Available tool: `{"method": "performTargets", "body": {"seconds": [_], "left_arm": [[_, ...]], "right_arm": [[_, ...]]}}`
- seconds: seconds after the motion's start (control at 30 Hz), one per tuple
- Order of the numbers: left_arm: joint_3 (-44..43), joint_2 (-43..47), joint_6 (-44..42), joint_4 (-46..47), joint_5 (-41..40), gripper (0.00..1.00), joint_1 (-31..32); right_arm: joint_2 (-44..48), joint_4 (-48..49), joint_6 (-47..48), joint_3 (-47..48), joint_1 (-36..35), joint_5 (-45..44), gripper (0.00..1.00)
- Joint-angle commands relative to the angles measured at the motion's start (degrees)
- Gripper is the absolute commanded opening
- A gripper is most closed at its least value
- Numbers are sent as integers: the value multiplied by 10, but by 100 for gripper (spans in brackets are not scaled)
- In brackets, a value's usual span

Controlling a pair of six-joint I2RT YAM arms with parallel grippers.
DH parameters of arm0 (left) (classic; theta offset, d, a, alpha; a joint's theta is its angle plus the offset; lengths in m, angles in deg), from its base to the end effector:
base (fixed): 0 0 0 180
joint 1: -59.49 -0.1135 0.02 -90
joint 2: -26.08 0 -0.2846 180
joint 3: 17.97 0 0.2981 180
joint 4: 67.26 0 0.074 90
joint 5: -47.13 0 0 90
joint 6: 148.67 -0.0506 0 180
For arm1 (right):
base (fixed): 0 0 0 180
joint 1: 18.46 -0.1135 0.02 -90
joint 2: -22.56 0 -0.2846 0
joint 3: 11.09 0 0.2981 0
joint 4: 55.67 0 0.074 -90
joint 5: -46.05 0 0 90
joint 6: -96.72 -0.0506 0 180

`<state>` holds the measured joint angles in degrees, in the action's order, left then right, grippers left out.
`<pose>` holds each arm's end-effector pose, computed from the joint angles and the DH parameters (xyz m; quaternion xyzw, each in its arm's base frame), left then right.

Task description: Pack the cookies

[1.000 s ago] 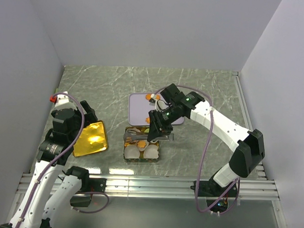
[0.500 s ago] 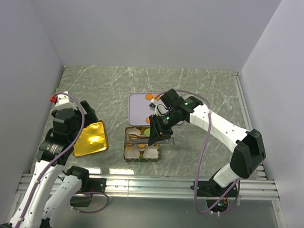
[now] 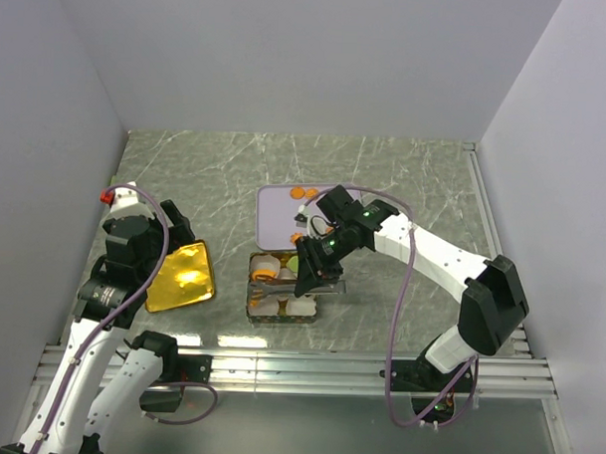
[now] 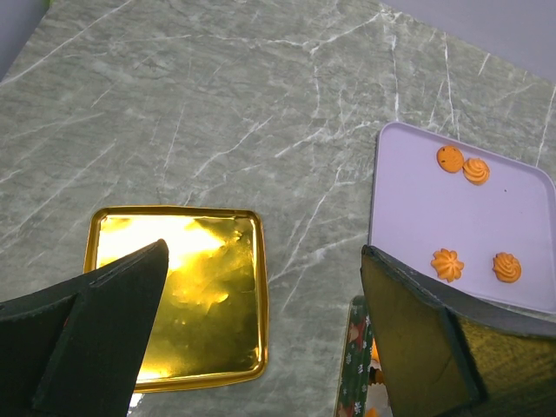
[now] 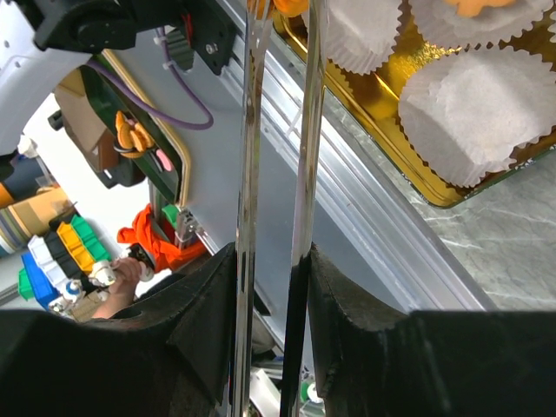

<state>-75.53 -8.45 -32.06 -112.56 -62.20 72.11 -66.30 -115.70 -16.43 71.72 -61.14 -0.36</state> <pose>0.1720 -0.0214 0.3453 -0.1925 0.8011 -0.0531 0.5642 0.2378 0.2667 0.2655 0.2299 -0.8822 -0.4095 0.0358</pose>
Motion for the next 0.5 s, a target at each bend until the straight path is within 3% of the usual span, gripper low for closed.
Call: {"method": "performTargets", "body": {"seconds": [0.0, 0.33, 0.47], "left_arm": [[-3, 0, -4, 14, 6, 98, 2], [-2, 1, -5, 14, 7, 98, 2], [-2, 2, -4, 14, 4, 99, 1]], "right_arm": [[0, 25, 12, -8, -8, 7, 41], [1, 58, 3, -21, -12, -25, 42], [2, 47, 16, -21, -15, -35, 48]]}}
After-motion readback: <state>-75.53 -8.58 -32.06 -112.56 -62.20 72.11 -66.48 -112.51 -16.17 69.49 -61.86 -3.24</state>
